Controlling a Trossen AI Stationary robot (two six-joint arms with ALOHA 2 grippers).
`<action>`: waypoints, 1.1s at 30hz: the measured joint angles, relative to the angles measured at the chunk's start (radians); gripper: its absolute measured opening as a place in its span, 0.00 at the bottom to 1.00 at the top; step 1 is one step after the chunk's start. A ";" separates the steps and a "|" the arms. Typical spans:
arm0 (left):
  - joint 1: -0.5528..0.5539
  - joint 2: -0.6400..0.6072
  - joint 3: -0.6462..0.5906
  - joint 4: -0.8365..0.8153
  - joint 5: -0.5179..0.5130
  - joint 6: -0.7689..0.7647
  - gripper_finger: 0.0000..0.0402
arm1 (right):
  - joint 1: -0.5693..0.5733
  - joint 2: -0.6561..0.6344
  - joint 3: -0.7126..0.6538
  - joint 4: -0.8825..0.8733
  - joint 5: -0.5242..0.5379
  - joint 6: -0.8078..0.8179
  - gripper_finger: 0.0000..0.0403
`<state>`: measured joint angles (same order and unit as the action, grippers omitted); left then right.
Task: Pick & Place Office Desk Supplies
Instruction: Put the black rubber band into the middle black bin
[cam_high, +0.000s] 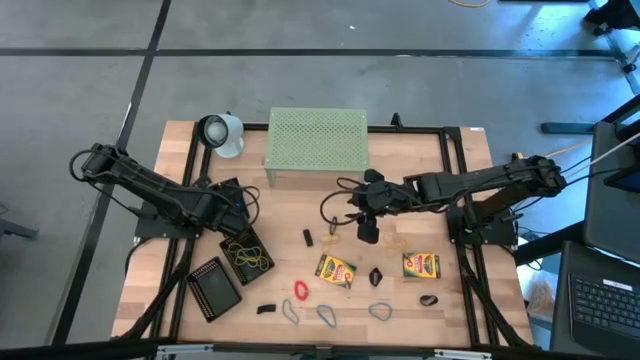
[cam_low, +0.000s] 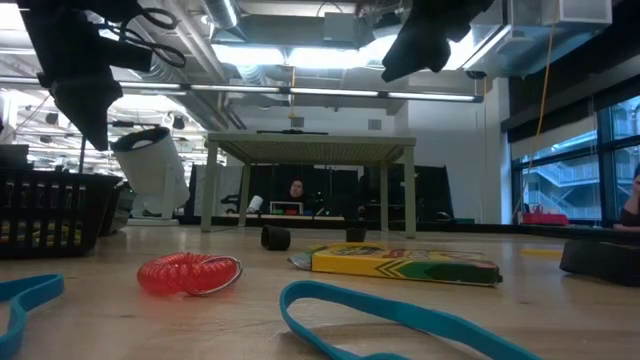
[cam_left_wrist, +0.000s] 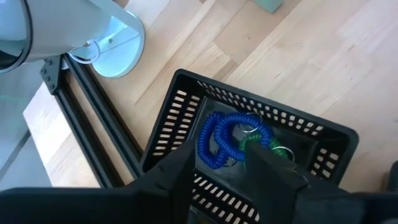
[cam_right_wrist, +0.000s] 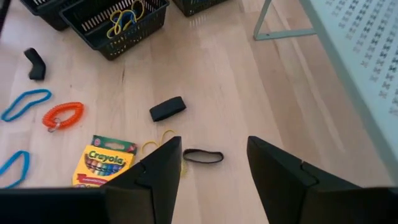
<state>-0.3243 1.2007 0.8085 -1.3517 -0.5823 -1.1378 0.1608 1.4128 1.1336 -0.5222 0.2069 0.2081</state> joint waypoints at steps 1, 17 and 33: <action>0.000 0.000 0.000 0.006 -0.001 0.000 0.34 | 0.000 0.000 0.000 0.000 -0.008 0.013 0.46; 0.000 0.000 0.000 0.299 -0.047 0.267 0.35 | 0.006 0.221 0.000 0.056 -0.016 -0.095 0.46; 0.000 0.000 0.000 0.386 -0.046 0.348 0.35 | -0.030 0.486 0.000 0.198 -0.014 -0.359 0.46</action>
<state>-0.3244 1.2007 0.8085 -0.9657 -0.6284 -0.7895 0.1307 1.8987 1.1336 -0.3243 0.1930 -0.1509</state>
